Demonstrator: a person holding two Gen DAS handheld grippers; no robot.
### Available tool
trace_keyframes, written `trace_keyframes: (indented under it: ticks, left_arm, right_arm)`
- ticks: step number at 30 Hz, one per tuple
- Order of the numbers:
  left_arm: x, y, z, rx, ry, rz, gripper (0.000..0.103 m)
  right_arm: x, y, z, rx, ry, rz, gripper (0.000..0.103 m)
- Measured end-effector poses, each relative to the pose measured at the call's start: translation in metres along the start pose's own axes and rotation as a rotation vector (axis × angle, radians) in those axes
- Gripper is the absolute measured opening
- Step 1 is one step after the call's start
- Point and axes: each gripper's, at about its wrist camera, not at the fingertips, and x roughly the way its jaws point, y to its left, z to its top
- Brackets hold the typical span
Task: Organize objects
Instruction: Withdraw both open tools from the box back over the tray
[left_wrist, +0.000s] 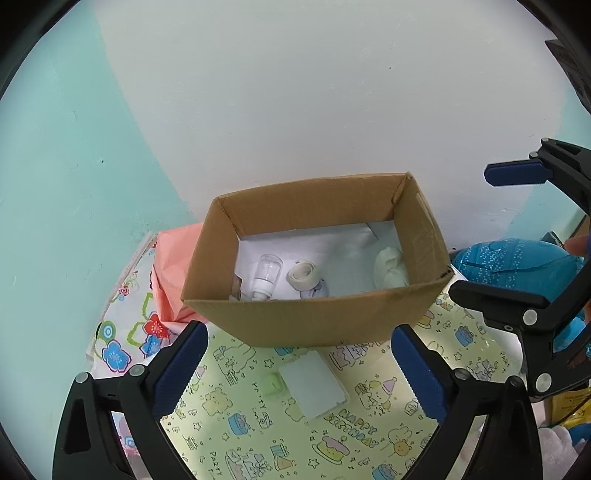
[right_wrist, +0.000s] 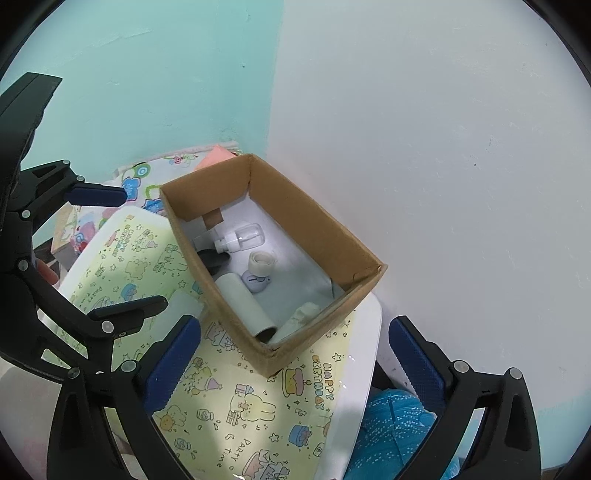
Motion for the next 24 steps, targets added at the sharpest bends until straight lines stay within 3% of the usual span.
trace_keyframes:
  ticks: [17,19,24]
  left_arm:
    - [-0.033,-0.006,-0.027,0.027,-0.03,0.015,0.101]
    - [-0.035,-0.005,-0.03,0.064,-0.041,-0.025,0.101]
    - [-0.041,-0.004,-0.038,0.058,-0.045,-0.03,0.101]
  right_arm:
    - [-0.026,0.025,-0.014,-0.022,-0.031,0.069,0.103]
    - [-0.028,0.028,-0.016,-0.019,-0.03,0.073,0.103]
    - [-0.035,0.035,-0.02,-0.026,-0.032,0.076,0.103]
